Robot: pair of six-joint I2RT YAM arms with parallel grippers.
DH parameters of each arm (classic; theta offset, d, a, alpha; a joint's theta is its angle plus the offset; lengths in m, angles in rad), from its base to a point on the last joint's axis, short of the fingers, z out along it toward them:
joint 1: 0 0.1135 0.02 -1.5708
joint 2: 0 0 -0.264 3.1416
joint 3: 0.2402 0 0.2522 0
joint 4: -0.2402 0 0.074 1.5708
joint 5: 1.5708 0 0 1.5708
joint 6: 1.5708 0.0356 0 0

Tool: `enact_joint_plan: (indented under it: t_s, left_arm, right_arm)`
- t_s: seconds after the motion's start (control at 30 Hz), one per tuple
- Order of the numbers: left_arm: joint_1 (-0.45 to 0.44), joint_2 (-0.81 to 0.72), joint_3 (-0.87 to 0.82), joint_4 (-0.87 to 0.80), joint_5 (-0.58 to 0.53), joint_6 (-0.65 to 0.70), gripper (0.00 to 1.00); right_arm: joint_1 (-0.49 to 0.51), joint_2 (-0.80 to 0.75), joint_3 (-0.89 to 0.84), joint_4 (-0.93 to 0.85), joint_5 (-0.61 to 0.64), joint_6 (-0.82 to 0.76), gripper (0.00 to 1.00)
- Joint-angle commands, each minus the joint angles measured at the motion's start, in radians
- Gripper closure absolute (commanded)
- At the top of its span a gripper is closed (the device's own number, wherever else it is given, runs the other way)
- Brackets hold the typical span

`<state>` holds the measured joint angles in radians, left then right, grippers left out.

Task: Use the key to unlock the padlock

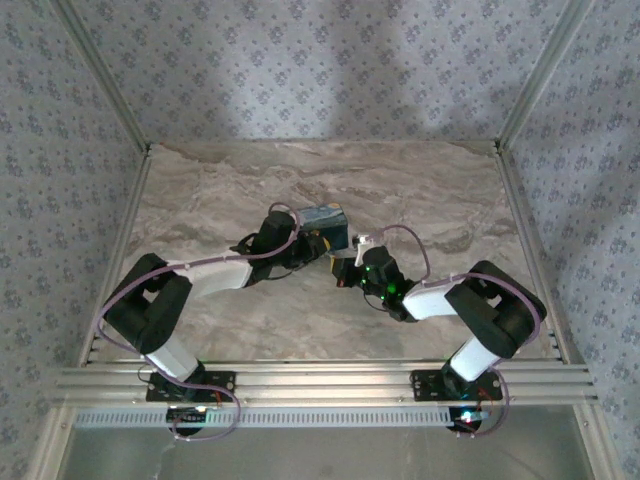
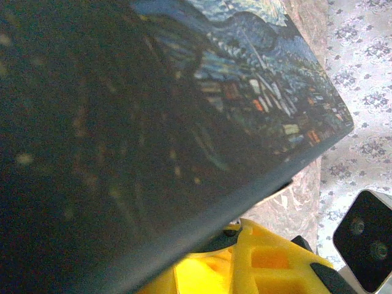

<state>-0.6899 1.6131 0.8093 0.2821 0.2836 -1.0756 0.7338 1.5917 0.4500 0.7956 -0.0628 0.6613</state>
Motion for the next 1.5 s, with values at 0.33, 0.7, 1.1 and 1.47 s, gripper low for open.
enact_joint_plan:
  t_s: [0.33, 0.7, 1.1, 1.47]
  left_arm:
    - [-0.007, 0.004, 0.030, 0.050, 0.026, -0.009, 0.87]
    - [-0.007, 0.005, 0.032, 0.046, 0.023, -0.010, 0.87]
    - [-0.007, 0.013, 0.034, 0.048, 0.030, -0.011, 0.87]
    - [-0.008, 0.015, 0.030, 0.053, 0.040, -0.012, 0.87]
  right_arm:
    - [-0.013, 0.003, 0.027, 0.021, 0.035, -0.023, 1.00]
    - [-0.016, -0.001, 0.017, 0.006, 0.040, -0.024, 1.00]
    - [-0.019, 0.007, 0.003, 0.106, -0.004, -0.023, 1.00]
    - [-0.023, 0.035, 0.031, 0.140, -0.038, -0.023, 1.00]
